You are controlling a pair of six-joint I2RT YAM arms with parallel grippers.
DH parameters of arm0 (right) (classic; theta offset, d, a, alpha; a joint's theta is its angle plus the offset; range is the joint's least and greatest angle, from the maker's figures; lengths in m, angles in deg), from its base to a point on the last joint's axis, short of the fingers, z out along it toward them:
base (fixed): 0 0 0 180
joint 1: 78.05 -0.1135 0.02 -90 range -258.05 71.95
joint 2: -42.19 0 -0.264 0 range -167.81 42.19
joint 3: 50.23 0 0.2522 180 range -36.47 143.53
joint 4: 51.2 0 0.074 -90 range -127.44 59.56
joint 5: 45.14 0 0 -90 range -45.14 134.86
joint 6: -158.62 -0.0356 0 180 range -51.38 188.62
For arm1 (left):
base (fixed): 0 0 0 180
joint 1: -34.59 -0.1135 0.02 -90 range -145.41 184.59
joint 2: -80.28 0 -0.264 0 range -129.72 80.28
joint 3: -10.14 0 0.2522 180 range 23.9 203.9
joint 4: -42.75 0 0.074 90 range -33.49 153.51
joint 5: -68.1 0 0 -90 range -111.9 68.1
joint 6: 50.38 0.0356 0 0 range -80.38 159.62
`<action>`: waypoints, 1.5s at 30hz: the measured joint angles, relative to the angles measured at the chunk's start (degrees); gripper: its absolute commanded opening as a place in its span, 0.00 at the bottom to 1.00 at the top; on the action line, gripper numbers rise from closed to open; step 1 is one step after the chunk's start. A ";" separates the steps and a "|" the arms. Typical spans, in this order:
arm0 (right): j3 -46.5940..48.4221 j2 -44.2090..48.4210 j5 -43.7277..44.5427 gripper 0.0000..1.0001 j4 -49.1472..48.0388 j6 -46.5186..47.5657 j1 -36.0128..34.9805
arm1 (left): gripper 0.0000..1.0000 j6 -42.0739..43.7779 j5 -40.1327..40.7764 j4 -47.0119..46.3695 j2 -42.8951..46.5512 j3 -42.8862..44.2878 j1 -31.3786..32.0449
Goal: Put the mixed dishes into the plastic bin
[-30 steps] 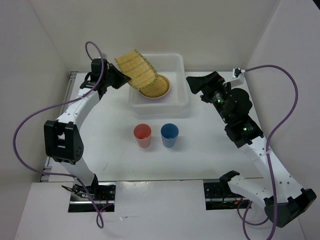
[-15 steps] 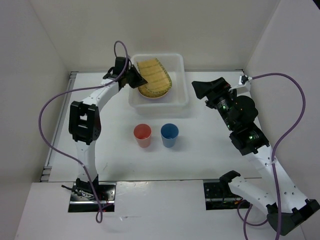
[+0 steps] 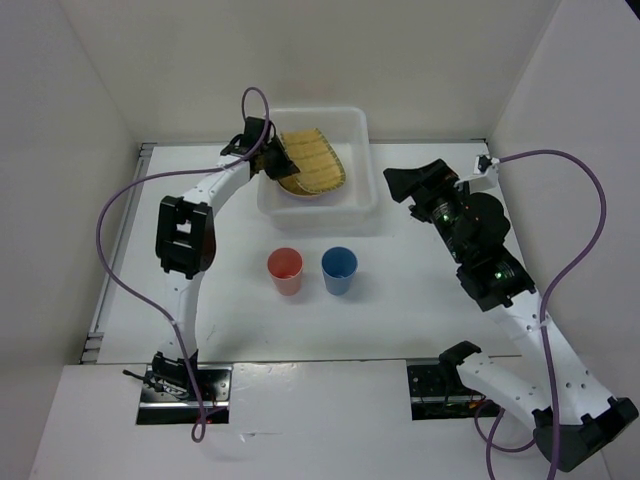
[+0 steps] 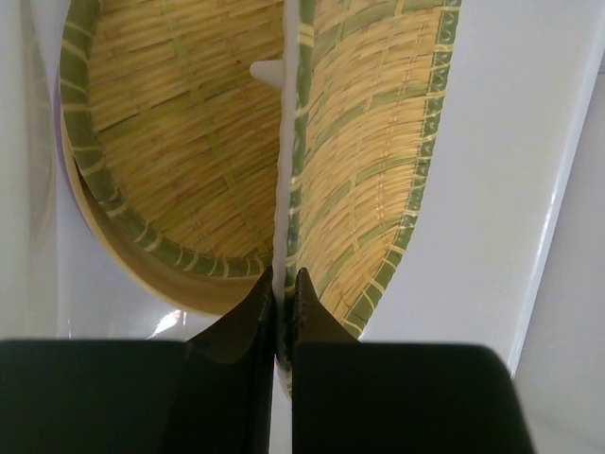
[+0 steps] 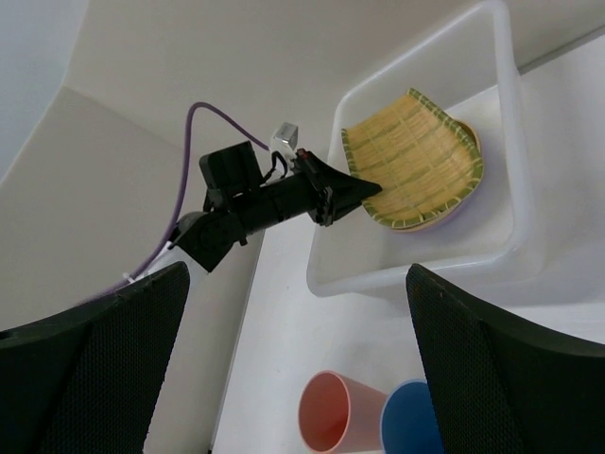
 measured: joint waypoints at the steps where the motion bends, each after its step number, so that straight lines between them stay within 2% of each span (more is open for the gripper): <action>1: -0.15 0.00 -0.02 1.00 0.07 0.02 0.00 | 0.06 0.00 0.22 0.39 -0.37 0.85 0.00; 6: -0.70 -0.09 -0.04 1.00 0.15 0.02 0.00 | 0.13 0.20 0.52 2.47 -4.13 6.51 0.00; 7: -0.90 -0.13 -0.07 1.00 0.28 0.02 0.00 | 0.20 0.22 0.52 2.80 -5.03 7.85 0.00; 10: -1.18 -0.74 -0.31 1.00 0.94 0.15 0.00 | 0.30 1.18 0.74 3.89 -7.23 11.26 0.00; 11: -1.27 -1.01 -0.46 1.00 1.22 0.37 0.00 | 0.38 1.18 0.92 4.22 -7.67 12.17 0.00; 19: -2.91 -2.91 -1.68 1.00 3.43 1.42 0.00 | 0.58 1.42 1.01 6.14 -8.35 15.91 0.00; 26: -3.54 -7.13 -4.24 1.00 4.66 2.86 0.00 | 0.64 1.25 0.50 8.50 -8.57 20.87 -0.17; 28: -4.33 -7.74 -4.66 0.95 4.98 3.39 0.00 | 0.67 1.29 0.07 8.61 -8.57 22.34 -0.33; 33: -4.90 -8.57 -6.49 0.94 6.78 5.35 0.00 | 0.70 1.27 -1.27 8.87 -8.55 23.47 -1.18; 37: -4.33 -12.39 -8.15 0.87 8.26 7.45 -0.55 | 0.71 1.29 -2.54 9.88 -8.48 23.47 -2.23; 38: -3.82 -14.14 -8.15 0.84 9.18 7.93 -1.18 | 0.71 1.27 -2.95 10.08 -8.37 23.47 -2.45; 45: -2.54 -23.80 -6.23 0.80 14.16 9.09 -9.53 | 0.73 1.60 -5.38 12.59 -3.48 23.91 -3.23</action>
